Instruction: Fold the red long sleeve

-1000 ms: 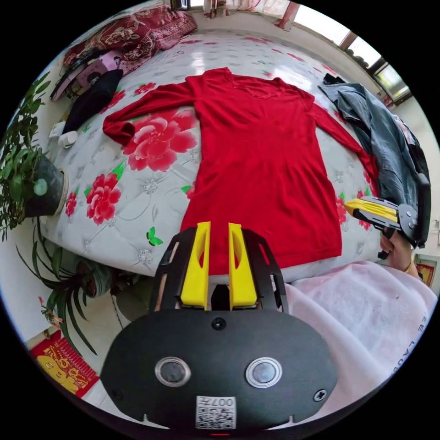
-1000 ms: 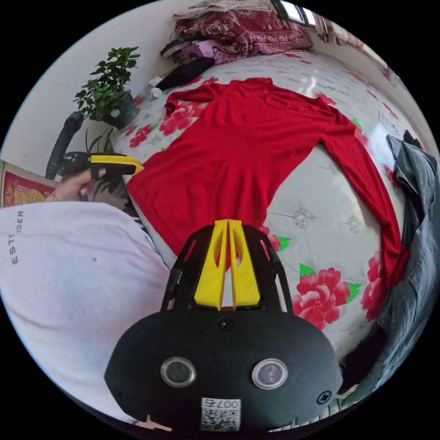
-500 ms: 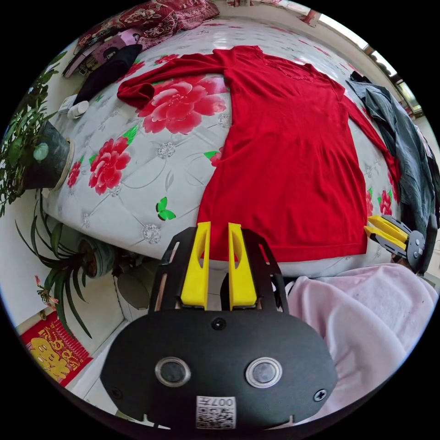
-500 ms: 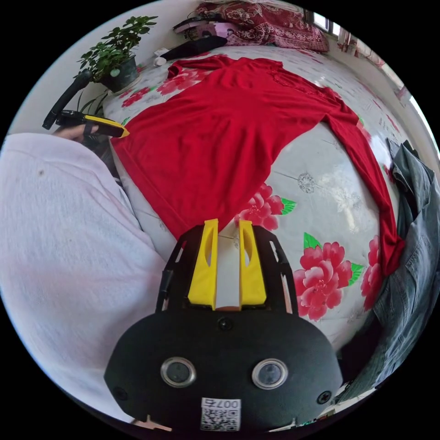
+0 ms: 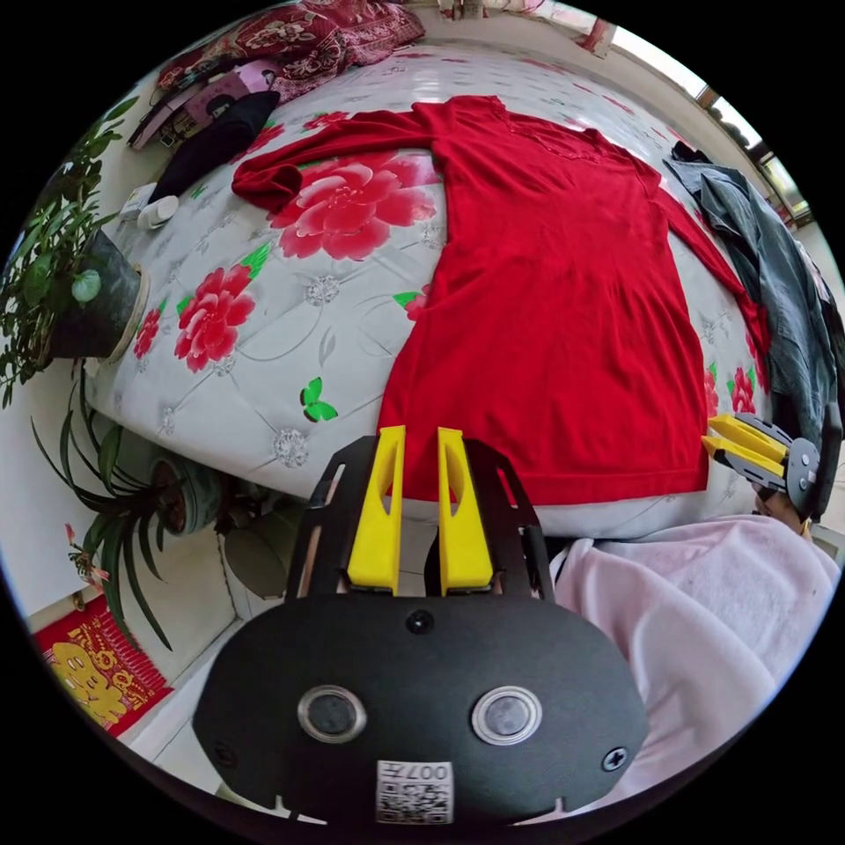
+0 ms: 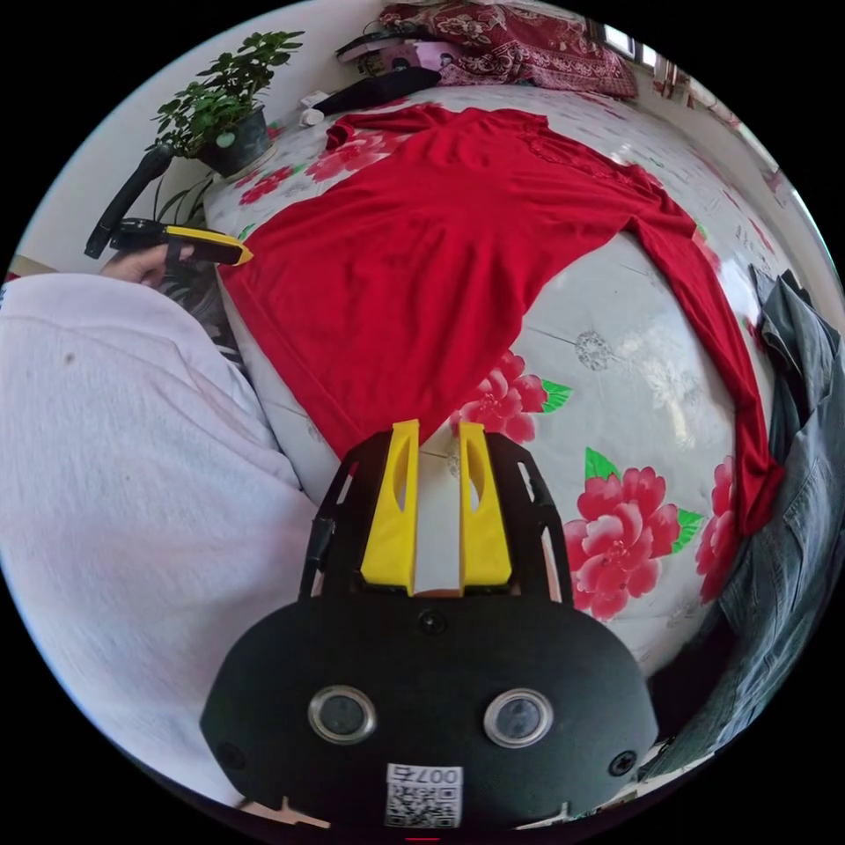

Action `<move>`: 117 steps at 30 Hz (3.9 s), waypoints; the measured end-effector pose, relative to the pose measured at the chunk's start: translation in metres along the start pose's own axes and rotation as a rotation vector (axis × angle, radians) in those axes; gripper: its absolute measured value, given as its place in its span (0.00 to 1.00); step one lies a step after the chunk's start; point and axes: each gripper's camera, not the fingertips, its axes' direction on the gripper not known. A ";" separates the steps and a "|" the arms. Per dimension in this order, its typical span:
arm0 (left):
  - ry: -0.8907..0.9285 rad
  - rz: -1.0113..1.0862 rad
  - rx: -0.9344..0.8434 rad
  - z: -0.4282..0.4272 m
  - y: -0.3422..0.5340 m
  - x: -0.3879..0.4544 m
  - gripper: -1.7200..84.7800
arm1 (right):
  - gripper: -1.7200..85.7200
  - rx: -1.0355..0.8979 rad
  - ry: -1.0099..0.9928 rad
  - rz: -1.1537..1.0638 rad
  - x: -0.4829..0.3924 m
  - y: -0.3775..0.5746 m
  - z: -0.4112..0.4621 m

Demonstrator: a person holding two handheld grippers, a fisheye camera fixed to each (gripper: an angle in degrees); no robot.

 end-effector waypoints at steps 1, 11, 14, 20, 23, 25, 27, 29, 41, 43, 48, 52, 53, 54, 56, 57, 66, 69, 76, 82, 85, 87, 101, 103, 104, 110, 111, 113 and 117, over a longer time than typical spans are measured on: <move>0.000 -0.001 0.001 0.000 0.000 -0.001 0.09 | 0.06 0.002 0.000 0.001 0.000 0.001 0.000; -0.026 -0.020 0.010 -0.011 -0.007 -0.007 0.09 | 0.06 0.012 0.011 -0.011 -0.001 0.012 -0.011; -0.035 -0.026 0.012 -0.016 -0.008 -0.010 0.09 | 0.06 0.022 0.005 -0.008 0.001 0.016 -0.015; -0.052 -0.039 0.011 -0.027 -0.006 -0.019 0.09 | 0.07 0.037 0.005 -0.010 0.004 0.025 -0.025; -0.033 -0.066 -0.010 -0.036 -0.003 -0.031 0.08 | 0.06 0.023 -0.012 0.006 0.009 0.029 -0.034; -0.002 -0.107 0.010 -0.048 0.002 -0.046 0.08 | 0.06 0.051 -0.038 0.009 0.011 0.037 -0.046; 0.055 -0.164 0.103 -0.071 0.009 -0.075 0.08 | 0.06 0.149 -0.041 0.060 0.016 0.051 -0.070; 0.088 -0.199 0.157 -0.085 0.006 -0.100 0.09 | 0.06 0.194 -0.045 0.099 0.021 0.057 -0.084; 0.094 -0.145 0.275 -0.127 -0.149 -0.206 0.14 | 0.07 0.233 -0.080 0.263 0.023 0.000 -0.126; 0.068 -0.104 0.274 -0.127 -0.173 -0.209 0.15 | 0.07 0.236 -0.096 0.287 0.022 -0.012 -0.129; -0.054 -0.023 0.175 -0.099 -0.232 -0.224 0.12 | 0.07 0.207 -0.098 0.367 0.021 -0.044 -0.131; -0.038 -0.019 0.193 -0.101 -0.243 -0.254 0.05 | 0.07 0.193 -0.085 0.424 0.022 -0.062 -0.133; -0.029 -0.017 0.174 -0.108 -0.245 -0.267 0.04 | 0.07 0.199 -0.082 0.444 0.022 -0.066 -0.135; 0.034 -0.001 0.206 -0.124 -0.243 -0.282 0.03 | 0.07 0.206 -0.085 0.462 0.023 -0.070 -0.136; 0.161 -0.008 0.348 -0.166 -0.229 -0.310 0.02 | 0.07 0.219 -0.090 0.490 0.025 -0.076 -0.140; 0.256 -0.015 0.432 -0.199 -0.221 -0.330 0.02 | 0.07 0.231 -0.093 0.507 0.026 -0.078 -0.143; 0.517 -0.282 0.700 -0.273 -0.160 -0.420 0.01 | 0.07 0.264 -0.120 0.549 0.030 -0.084 -0.153; 0.594 -0.189 0.771 -0.289 -0.145 -0.390 0.01 | 0.08 0.268 -0.101 0.552 0.028 -0.078 -0.159; 0.777 0.591 0.832 -0.383 -0.099 -0.181 0.03 | 0.09 0.364 -0.071 0.649 0.042 -0.045 -0.181; 0.881 0.983 0.321 -0.268 -0.021 0.027 0.14 | 0.09 0.390 -0.094 0.811 0.056 -0.007 -0.169; 0.750 0.901 0.181 -0.187 0.006 0.046 0.15 | 0.09 0.380 -0.121 0.856 0.061 0.003 -0.159; 0.607 0.841 0.153 -0.151 0.016 0.034 0.14 | 0.09 0.373 -0.122 0.860 0.063 0.003 -0.152; 0.065 0.728 0.159 -0.044 -0.084 0.038 0.09 | 0.04 0.135 0.103 0.625 0.122 -0.109 -0.099; -0.036 0.758 0.130 -0.020 -0.087 0.046 0.06 | 0.03 0.130 0.116 0.588 0.117 -0.110 -0.100; -0.043 0.755 0.177 -0.020 -0.085 0.045 0.03 | 0.03 0.181 0.144 0.565 0.108 -0.105 -0.113; -0.122 0.795 0.253 0.001 -0.075 0.028 0.01 | 0.02 0.249 0.053 0.361 0.063 -0.077 -0.144; -0.111 0.789 0.255 0.003 -0.077 0.024 0.01 | 0.02 0.216 -0.020 0.344 0.062 -0.076 -0.134; -0.084 0.767 0.251 0.004 -0.083 0.017 0.02 | 0.03 0.149 -0.054 0.353 0.063 -0.076 -0.116; -0.036 0.690 0.225 0.001 -0.097 -0.007 0.07 | 0.06 0.143 -0.119 0.425 0.089 -0.065 -0.119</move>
